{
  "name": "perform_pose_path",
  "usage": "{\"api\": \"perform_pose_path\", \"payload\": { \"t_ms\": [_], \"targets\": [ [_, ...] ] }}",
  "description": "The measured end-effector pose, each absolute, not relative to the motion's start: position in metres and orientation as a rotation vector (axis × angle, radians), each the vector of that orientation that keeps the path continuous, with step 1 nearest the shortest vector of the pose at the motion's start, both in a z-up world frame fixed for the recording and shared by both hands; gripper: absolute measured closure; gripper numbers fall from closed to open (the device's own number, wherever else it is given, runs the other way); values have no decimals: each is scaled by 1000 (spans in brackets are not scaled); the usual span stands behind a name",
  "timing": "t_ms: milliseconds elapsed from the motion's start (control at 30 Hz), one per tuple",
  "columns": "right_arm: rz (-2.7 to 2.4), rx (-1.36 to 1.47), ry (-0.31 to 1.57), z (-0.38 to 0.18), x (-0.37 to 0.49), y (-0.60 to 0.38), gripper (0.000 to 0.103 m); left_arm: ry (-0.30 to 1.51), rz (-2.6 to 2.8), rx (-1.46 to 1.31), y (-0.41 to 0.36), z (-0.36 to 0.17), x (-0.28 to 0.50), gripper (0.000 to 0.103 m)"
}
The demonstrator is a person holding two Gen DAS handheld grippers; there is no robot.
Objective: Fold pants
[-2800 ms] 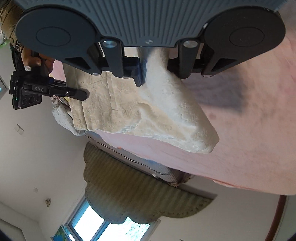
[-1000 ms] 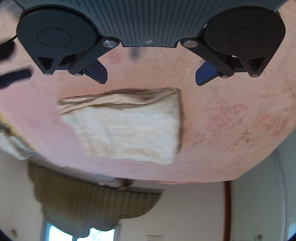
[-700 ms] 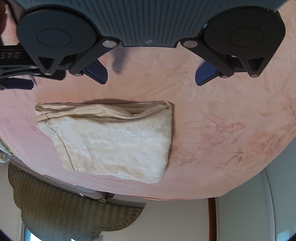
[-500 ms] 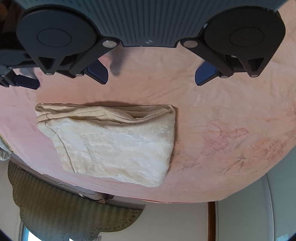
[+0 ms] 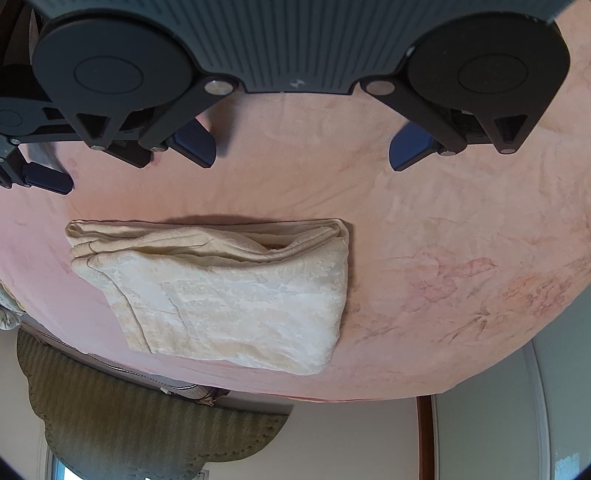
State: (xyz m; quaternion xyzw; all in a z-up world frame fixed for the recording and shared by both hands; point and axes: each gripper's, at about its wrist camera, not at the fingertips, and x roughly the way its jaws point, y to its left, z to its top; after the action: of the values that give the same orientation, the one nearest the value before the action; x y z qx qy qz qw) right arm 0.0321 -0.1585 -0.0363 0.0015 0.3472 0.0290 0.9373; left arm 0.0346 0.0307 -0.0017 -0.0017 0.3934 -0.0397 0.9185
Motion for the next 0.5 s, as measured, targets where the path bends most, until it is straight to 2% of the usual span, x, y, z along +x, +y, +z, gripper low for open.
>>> {"api": "perform_pose_path", "payload": {
  "t_ms": [500],
  "targets": [
    [59,2,709,-36,31,-159,0,795,-94,-6,37,5,31,1]
  ]
}}
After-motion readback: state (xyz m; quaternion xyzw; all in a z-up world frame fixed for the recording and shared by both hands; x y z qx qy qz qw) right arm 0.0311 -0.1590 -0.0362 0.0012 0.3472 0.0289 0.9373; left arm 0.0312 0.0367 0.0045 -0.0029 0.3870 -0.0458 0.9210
